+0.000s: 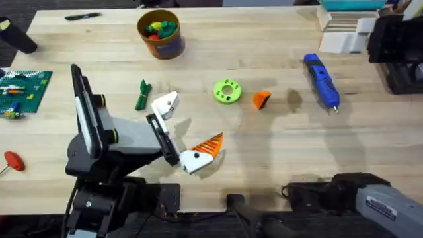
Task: Pick up the gripper from the table and insert it into the empty holder that is missing its gripper. Then pick up a screw, insert it into the mounting hole, and use the screwdriver to tighten it. Finally, clean up the table by picking up the vegetable and placing it into the bucket.
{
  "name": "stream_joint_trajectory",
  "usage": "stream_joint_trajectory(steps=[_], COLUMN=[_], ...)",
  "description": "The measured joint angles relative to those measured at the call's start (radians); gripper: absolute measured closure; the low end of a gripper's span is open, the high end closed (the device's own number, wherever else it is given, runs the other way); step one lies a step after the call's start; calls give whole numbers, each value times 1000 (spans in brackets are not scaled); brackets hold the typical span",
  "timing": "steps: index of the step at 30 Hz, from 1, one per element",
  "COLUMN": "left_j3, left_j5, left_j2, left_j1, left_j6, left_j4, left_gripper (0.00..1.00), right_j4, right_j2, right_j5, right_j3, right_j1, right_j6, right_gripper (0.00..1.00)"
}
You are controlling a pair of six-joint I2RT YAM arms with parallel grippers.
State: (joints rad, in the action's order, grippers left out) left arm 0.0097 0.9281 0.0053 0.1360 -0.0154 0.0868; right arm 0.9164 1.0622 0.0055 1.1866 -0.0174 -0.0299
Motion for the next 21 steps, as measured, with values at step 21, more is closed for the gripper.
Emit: stream_joint_trajectory(steps=[21], left_j3=[0], left_j5=[4], left_j2=[0], left_j1=[0], left_j6=[0], left_j4=[1], left_gripper=[15], right_j4=[-44], right_j2=[206], right_j5=[-224], right_j3=[9], right_j1=[248], right_j6=[92], right_gripper=[42])
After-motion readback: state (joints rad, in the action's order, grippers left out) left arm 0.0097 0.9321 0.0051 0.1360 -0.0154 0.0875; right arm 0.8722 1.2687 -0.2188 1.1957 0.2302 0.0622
